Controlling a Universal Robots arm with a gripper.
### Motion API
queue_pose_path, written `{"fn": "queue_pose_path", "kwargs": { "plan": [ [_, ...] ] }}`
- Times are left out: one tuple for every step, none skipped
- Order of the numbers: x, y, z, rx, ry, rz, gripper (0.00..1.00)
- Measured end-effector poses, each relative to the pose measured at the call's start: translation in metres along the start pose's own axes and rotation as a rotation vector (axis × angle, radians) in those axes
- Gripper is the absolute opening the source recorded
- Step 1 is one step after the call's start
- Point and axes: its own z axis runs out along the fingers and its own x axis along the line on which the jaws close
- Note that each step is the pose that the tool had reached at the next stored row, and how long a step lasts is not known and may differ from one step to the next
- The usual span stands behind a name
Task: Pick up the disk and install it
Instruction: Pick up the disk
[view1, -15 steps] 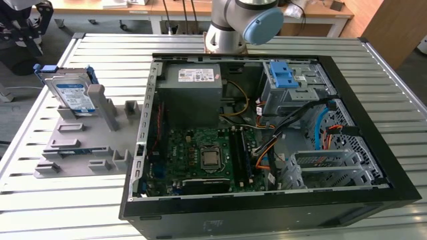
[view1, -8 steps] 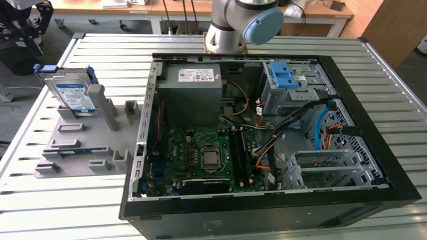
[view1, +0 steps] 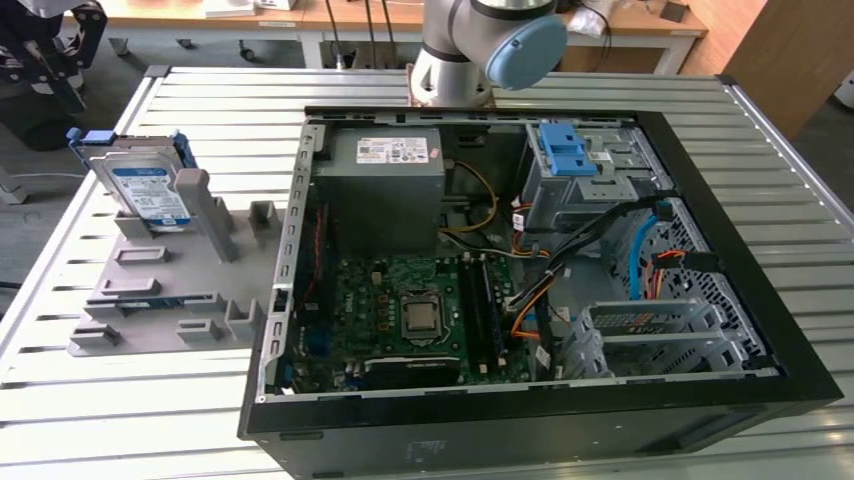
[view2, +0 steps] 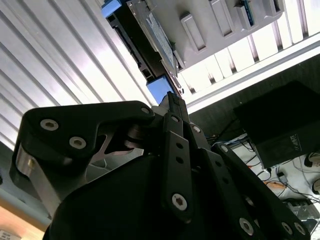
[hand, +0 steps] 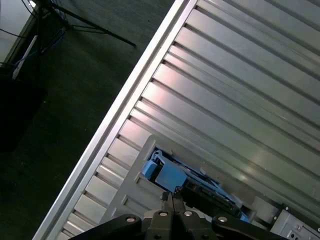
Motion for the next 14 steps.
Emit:
{"fn": "queue_pose_path", "kwargs": {
  "plan": [
    [0.0, 0.0, 0.0, 0.0001, 0.0001, -0.005, 0.11],
    [0.0, 0.0, 0.0, 0.0002, 0.0002, -0.011, 0.11],
    [0.0, 0.0, 0.0, 0.0003, 0.0004, -0.016, 0.11],
    [0.0, 0.0, 0.0, 0.0004, 0.0006, -0.022, 0.11],
    [0.0, 0.0, 0.0, 0.0005, 0.0007, -0.027, 0.11],
    [0.0, 0.0, 0.0001, 0.0006, 0.0007, -0.032, 0.11],
    [0.0, 0.0, 0.0001, 0.0007, 0.0009, -0.037, 0.11],
    [0.0, 0.0, 0.0, 0.0008, 0.0011, -0.042, 0.11],
    [0.0, 0.0, 0.0001, 0.0009, 0.0011, -0.046, 0.11],
    [0.0, 0.0, 0.0001, 0.001, 0.0012, -0.052, 0.11],
    [0.0, 0.0, 0.0001, 0.0012, 0.0014, -0.057, 0.11],
    [0.0, 0.0, 0.0001, 0.0014, 0.0014, -0.063, 0.11],
    [0.0, 0.0, 0.0001, 0.0019, 0.0009, -0.07, 0.11],
    [0.0, 0.0, 0.0001, 0.0025, 0.0005, -0.079, 0.11]
  ]
}}
